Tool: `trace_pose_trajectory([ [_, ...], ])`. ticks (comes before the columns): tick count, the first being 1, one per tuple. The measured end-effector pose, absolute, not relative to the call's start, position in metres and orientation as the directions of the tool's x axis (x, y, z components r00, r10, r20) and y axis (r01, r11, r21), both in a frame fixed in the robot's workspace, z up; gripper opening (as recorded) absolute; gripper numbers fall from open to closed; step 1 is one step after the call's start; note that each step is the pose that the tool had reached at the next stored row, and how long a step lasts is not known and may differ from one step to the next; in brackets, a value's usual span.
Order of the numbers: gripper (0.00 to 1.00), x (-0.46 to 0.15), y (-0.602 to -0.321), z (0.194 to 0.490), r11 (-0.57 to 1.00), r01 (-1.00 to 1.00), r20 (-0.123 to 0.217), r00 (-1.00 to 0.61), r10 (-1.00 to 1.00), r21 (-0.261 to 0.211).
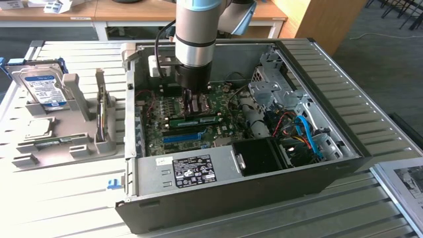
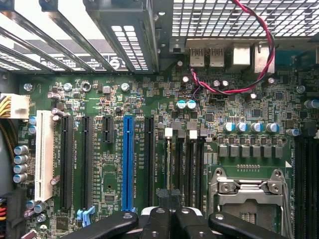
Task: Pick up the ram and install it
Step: 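Press down the ram until it locks into place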
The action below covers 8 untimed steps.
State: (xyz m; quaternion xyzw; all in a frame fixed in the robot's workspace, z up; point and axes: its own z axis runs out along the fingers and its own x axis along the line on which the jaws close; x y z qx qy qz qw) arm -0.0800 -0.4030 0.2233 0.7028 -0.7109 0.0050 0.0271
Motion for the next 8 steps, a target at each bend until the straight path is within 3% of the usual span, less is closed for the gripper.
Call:
trace_pose_trajectory([
  [8, 0.1, -0.08, -0.403, 0.2228, 0.012, -0.999, 0.045, -0.011, -0.999, 0.031],
])
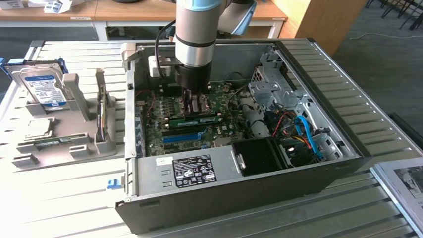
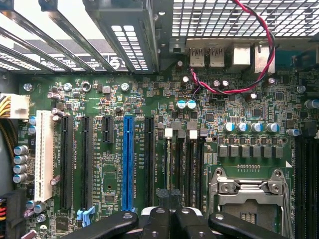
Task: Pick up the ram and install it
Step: 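Press down the ram until it locks into place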
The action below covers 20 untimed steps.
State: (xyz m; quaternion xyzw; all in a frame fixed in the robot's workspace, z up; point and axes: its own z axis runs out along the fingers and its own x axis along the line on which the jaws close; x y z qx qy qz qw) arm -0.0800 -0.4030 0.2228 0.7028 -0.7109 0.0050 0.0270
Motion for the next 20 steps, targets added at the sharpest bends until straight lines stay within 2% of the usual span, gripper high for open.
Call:
trace_pose_trajectory([
  [20, 0.1, -0.08, -0.4029, 0.2215, 0.012, -0.999, 0.045, -0.011, -0.999, 0.031],
])
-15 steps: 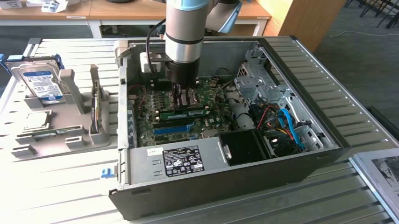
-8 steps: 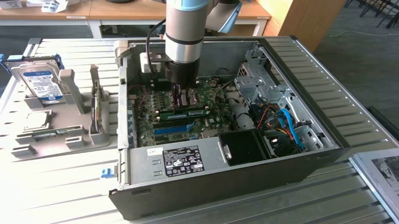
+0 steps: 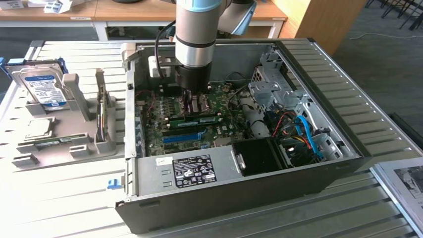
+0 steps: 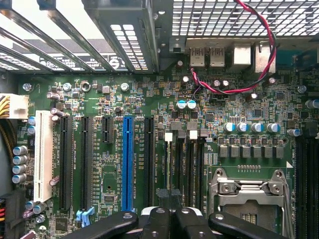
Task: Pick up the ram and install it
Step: 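Press down the ram until it locks into place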
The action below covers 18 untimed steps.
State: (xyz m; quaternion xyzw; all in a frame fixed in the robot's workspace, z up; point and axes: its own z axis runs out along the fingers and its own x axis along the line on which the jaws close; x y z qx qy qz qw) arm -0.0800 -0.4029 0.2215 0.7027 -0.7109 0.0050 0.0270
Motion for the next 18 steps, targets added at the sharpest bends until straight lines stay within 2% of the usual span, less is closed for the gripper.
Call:
trace_pose_trajectory([
  [18, 0.1, -0.0799, -0.4028, 0.2224, 0.012, -0.999, 0.044, -0.011, -0.999, 0.03],
])
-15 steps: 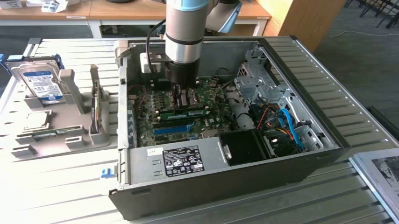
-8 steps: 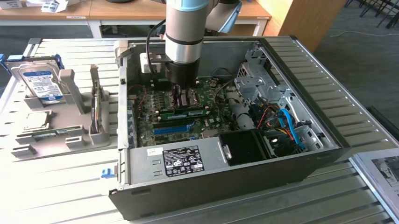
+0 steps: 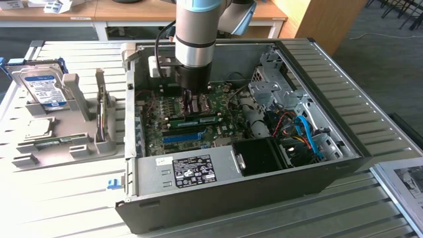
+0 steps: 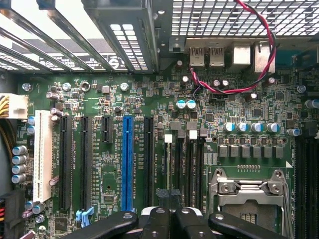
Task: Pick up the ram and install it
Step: 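Press down the ram until it locks into place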
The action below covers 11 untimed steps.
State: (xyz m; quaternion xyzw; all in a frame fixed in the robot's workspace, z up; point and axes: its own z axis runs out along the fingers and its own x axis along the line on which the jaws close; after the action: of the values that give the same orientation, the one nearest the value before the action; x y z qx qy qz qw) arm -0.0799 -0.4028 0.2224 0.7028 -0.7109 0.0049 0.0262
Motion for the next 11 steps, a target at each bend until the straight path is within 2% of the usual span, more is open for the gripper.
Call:
trace_pose_trajectory([
  [11, 0.1, -0.08, -0.4029, 0.2293, 0.012, -0.999, 0.045, -0.011, -0.999, 0.031],
])
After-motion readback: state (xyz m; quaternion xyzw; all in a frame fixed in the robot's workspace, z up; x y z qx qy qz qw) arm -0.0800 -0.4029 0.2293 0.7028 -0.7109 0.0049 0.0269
